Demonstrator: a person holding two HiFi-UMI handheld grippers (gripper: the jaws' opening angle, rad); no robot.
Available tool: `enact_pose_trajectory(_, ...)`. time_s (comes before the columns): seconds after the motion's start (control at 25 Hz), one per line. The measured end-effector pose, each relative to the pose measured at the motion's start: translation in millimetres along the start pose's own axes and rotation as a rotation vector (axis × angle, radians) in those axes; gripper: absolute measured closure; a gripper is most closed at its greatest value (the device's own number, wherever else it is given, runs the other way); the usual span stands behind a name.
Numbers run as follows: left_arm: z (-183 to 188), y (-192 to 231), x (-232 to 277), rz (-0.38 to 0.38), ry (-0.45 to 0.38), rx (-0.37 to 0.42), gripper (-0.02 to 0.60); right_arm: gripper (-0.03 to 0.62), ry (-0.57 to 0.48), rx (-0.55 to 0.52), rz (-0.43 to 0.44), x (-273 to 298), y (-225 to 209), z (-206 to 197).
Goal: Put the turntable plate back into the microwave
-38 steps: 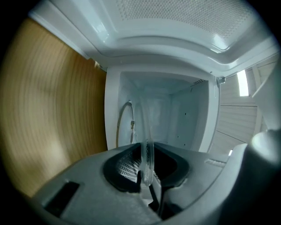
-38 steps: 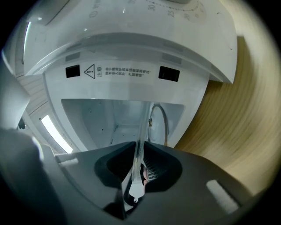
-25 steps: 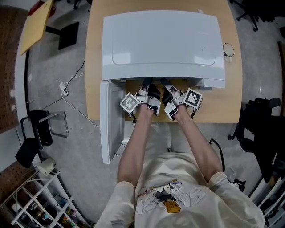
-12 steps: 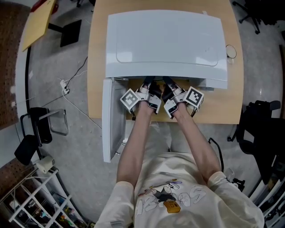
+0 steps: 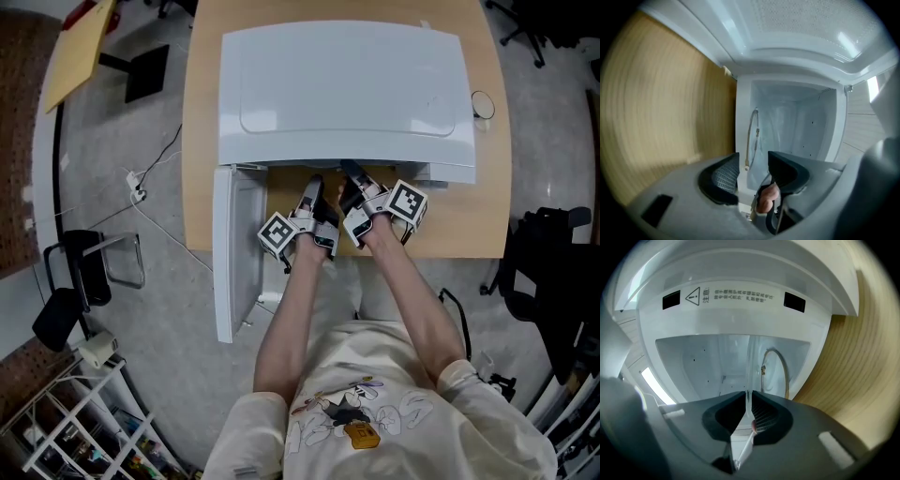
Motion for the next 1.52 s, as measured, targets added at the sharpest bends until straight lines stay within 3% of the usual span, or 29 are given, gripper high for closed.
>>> enact_pose_trajectory(0.16,4.5,-7.9,15.1,-0.057,-0.027,-0.059,0.37,0.546,-0.001,-0.014,0.004,-0.6,-1.5,1.2)
enact_pose_trajectory(0.4,17.5,-1.5,28.4,-0.019,-0.028,0.001,0.474,0.546,-0.004,-0.003,-0.02,-2.7,-8.1,1.2)
enact_pose_trajectory(0.48,20.7,-0.6,31.7,-0.024,-0.036,-0.019,0.485,0.548,-0.008,0.0,-0.02,-2.6,-9.6,1.5)
enact_pose_trajectory(0.56,19.1,-9.8,36.1,-0.04,-0.038,-0.054,0.568,0.548,-0.013,0.006,-0.022,-2.4,-11.1,2.3)
enact_pose_trajectory(0.6,18.6,-12.4,38.5,-0.043,-0.031,-0.059,0.58,0.548,-0.019,0.012,-0.021,-2.1,-10.9,3.3)
enact_pose_trajectory(0.76,16.3,-13.9,42.3,-0.052,-0.006,-0.081,0.568,0.551,-0.048,0.032,-0.037,-0.1,-12.5,10.2)
enact_pose_trajectory(0.84,13.7,-13.8,38.3,-0.053,-0.01,-0.102,0.519,0.551,-0.053,0.032,-0.046,0.7,-12.1,12.6)
enact_pose_trajectory(1.08,13.5,-16.2,17.2,-0.109,-0.083,-0.168,0.463,0.553,-0.056,0.037,-0.063,-1.0,-15.9,11.5)
enact_pose_trajectory(1.4,19.4,-18.6,34.0,-0.125,-0.087,-0.14,0.436,0.554,-0.052,0.035,-0.093,-1.1,-27.4,10.2)
enact_pose_trajectory(1.52,17.8,-24.1,43.5,-0.107,-0.05,-0.094,0.435,0.556,-0.06,0.047,-0.11,-4.1,-34.1,9.2)
Point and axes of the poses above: the fingertips, and each gripper's own axes: x forward along the fingers, y to its left, z out of its top, the point moved 6 cm from there along -x, backward along the fingers, and after that the axes turned 6 degrees about -y, right-handed, at the moved point
